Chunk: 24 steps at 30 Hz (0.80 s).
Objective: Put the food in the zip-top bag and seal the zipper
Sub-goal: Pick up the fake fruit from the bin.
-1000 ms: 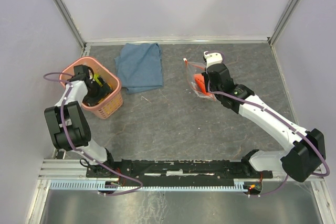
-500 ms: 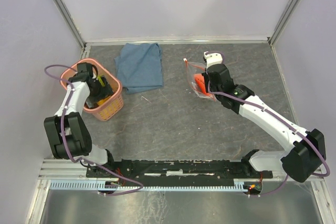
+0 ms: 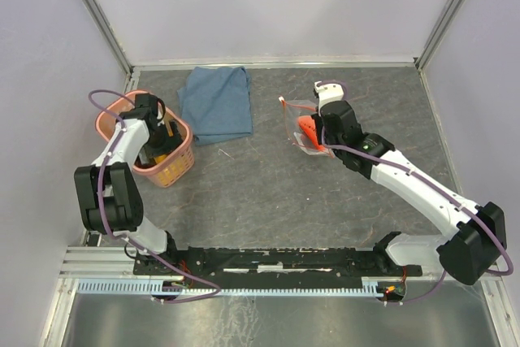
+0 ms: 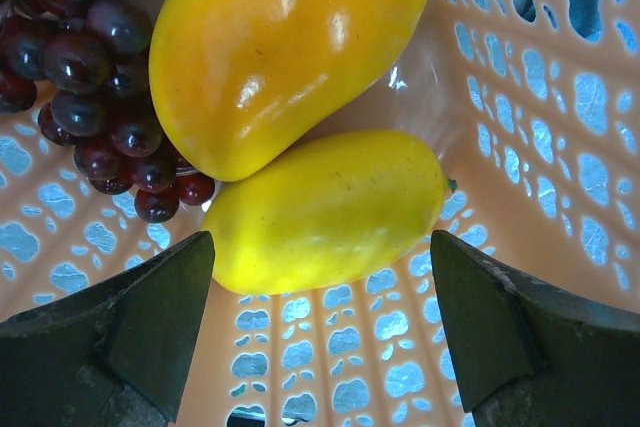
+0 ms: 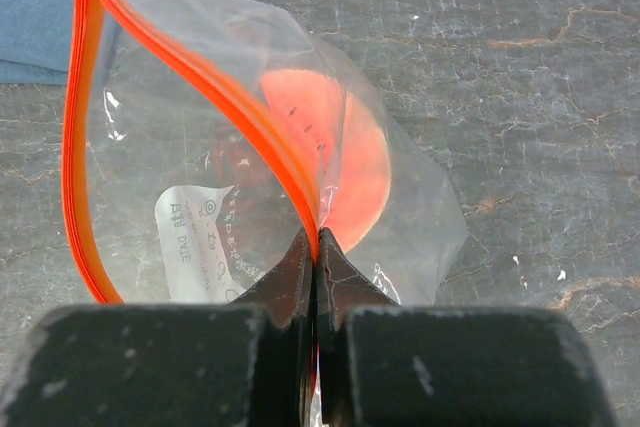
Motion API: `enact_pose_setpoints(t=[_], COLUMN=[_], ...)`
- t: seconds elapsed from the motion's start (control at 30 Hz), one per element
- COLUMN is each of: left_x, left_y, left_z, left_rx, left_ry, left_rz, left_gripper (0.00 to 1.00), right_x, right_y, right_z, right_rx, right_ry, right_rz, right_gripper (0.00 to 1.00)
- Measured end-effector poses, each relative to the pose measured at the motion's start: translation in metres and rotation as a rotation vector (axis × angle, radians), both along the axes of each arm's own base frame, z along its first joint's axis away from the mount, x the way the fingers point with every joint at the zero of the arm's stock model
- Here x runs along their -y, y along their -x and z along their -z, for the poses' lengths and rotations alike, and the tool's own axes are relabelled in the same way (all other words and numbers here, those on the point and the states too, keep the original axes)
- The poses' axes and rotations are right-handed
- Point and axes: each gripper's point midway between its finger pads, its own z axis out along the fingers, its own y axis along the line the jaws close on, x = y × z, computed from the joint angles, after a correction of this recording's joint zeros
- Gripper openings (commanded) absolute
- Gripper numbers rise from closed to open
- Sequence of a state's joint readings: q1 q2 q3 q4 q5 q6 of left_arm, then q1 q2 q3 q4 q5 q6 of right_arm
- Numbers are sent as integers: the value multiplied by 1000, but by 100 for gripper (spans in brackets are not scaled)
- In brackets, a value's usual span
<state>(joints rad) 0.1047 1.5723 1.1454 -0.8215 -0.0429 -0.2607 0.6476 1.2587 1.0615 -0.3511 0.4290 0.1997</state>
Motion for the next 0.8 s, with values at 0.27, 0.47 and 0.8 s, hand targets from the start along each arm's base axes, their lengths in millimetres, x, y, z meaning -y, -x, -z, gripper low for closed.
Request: enact_pose_setpoints(t=[0.27,0.47,0.8], left_x=[13,26,33], left_y=[-4,-22,-47], left_z=[1,-1,-24], left_rx=[9,45,110], left_ry=[34,119,124], left_rz=[11,-31,38], left_gripper=[95,95,95], right_x=[-1,1,1], right_y=[2,1,3], right_z=[2,2,-2], right_rx=[-1,3,16], right_ry=[10,14,14], right_rz=[-8,1,0], right_gripper=[3,3,3])
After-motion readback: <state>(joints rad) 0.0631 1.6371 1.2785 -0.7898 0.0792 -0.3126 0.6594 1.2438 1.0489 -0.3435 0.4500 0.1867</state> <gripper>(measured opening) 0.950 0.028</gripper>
